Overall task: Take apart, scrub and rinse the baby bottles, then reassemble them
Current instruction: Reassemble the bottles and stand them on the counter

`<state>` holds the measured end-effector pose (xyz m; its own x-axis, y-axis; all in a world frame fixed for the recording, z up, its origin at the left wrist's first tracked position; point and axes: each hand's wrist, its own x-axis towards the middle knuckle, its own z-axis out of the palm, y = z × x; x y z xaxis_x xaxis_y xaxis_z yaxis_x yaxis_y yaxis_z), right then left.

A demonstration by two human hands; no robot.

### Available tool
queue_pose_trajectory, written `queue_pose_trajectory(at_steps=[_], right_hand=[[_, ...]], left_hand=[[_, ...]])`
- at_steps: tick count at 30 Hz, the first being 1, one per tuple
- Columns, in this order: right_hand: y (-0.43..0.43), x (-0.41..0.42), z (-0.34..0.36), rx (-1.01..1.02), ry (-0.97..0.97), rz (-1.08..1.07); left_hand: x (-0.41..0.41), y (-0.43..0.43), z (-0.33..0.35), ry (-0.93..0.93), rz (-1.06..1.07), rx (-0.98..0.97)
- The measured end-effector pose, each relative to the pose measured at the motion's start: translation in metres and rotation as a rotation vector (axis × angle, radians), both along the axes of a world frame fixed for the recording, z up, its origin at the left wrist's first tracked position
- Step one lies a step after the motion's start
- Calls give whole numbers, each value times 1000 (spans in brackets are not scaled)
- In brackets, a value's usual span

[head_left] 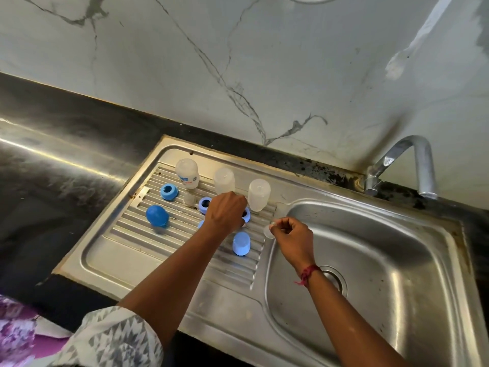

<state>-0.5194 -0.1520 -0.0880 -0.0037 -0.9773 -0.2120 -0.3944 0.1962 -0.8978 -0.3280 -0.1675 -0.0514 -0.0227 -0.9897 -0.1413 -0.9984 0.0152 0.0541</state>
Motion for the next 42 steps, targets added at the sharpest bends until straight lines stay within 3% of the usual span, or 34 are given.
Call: queue_pose_trajectory(at_steps=[14,19,26,36,42], right_hand=[[1,0,17,121,-220,-64],[6,-3,32,173,-402,-79],[17,-21,50,219,-641,-140],[33,-56,54,88,-534,-256],[42,-70,61,-5,-508,-260]], left_hand=[[8,8,30,141,101,-108],[-7,18,51,246,137,-167],[-44,31,57,804,251,-171],[-95,54,41,1608,499,109],[-110,62,35,1902,584,219]])
